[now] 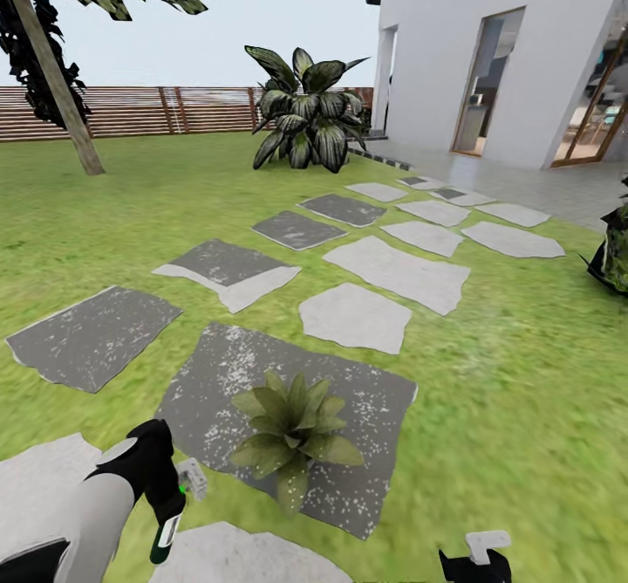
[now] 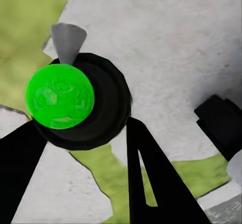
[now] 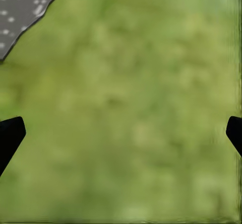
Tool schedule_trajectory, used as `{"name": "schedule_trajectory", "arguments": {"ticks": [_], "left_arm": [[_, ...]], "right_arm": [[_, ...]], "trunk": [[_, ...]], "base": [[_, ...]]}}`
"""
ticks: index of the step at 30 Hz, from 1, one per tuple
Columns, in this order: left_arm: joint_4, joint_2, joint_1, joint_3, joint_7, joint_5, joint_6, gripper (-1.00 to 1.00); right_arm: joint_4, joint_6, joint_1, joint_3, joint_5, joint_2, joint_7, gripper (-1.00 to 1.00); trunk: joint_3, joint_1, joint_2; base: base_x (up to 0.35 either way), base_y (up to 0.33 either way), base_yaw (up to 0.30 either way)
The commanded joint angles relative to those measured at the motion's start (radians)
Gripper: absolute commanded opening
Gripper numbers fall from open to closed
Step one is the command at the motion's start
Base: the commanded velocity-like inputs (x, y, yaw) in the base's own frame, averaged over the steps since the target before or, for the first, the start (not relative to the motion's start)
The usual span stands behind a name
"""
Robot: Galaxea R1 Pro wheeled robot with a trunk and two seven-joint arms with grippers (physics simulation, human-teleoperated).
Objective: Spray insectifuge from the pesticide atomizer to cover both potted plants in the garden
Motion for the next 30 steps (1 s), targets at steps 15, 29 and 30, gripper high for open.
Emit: {"name": "schedule_trajectory", "arguments": {"ticks": [15, 29, 30], "left_arm": [[-0.004, -0.001, 0.0, 0.012, -0.001, -0.003, 0.007, -1.0], [-0.005, -0.05, 0.031, 0.019, 0.062, 0.009, 0.01, -1.0], [-0.006, -0.06, 0.029, 0.018, 0.062, 0.01, 0.016, -1.0]], "right_arm": [[0.001, -0.004, -0.001, -0.003, 0.008, -0.002, 0.001, 1.0], [0.001, -0.003, -0.001, -0.003, 0.008, -0.002, 0.001, 1.0], [0.001, -0.003, -0.001, -0.003, 0.008, -0.002, 0.001, 1.0]], "trunk": [[-0.001, 0.0, 0.0], [-0.001, 0.0, 0.0], [-0.001, 0.0, 0.0]], "base": [[0.039, 0.038, -0.03], [0.003, 0.003, 0.0], [0.0, 0.0, 0.0]]}}
